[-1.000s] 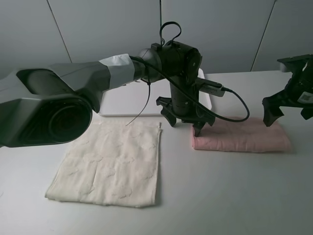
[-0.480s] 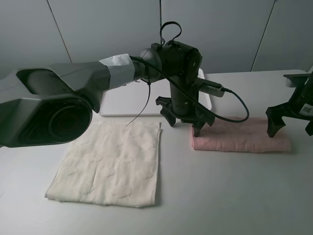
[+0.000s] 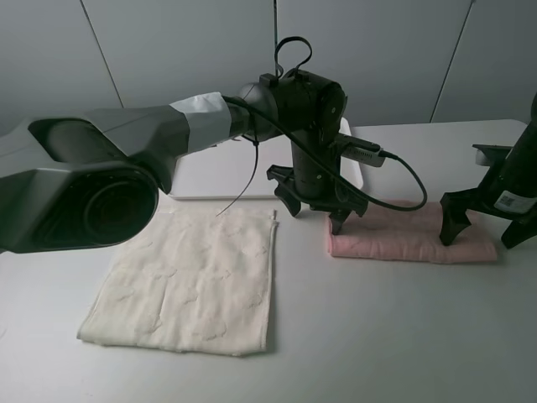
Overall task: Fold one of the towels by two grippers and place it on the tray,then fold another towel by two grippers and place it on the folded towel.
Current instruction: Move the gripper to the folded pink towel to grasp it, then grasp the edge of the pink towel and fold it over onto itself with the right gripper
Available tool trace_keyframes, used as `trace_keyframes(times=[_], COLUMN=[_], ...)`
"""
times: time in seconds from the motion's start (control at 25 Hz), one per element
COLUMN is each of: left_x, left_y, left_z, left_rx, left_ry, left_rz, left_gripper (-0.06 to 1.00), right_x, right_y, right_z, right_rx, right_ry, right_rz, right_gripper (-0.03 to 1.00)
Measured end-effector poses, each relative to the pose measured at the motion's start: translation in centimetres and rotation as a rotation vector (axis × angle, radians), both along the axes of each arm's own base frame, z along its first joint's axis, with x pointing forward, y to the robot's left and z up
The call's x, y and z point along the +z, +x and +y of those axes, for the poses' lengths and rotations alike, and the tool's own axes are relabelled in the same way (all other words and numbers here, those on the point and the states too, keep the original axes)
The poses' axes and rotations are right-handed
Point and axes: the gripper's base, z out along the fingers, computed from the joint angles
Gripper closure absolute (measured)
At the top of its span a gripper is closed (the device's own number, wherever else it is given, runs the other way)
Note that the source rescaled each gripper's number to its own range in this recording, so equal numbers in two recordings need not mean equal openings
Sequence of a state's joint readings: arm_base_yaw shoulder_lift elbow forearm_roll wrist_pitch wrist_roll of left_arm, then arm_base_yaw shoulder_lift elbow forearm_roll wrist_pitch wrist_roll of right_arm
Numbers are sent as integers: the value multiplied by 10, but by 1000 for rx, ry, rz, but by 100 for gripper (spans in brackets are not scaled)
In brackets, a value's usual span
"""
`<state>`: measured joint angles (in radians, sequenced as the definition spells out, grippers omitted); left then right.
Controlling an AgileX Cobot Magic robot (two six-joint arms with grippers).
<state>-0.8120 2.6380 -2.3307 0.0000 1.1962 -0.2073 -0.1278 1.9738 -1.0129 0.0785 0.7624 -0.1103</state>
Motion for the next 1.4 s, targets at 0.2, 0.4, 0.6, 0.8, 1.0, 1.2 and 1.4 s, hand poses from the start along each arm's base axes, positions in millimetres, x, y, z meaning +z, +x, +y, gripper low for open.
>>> trace_keyframes(times=[0.2,0.4,0.6,0.8,1.0,1.2,1.4], left_x=[0,0,0,1,1,1,1], left_y=[0,0,0,0,-1,-1,-1], left_z=[0,0,0,0,-1,-1,-1], left_rx=[-5,-14,-13,-13,-14,-17,-17], left_ry=[2,5,2,1,1,6,6], left_rz=[1,-5,-1,-2,-2,-7,-7], left_gripper=[-1,-1,-1,-1,-1,-1,-1], right_x=[0,-3,-6,-6,-5,-2,14], right_y=[1,-2,-4,-3,-4,-4,-7], right_z=[0,1,4,8,9,9,10], right_rx=[-8,-17,-59,-55,-11,7,2], right_ry=[5,6,35,52,72,86,95], right_rz=[-9,-22,-31,-31,-32,-43,-73], right_gripper=[-3,20,66,91,91,91,91])
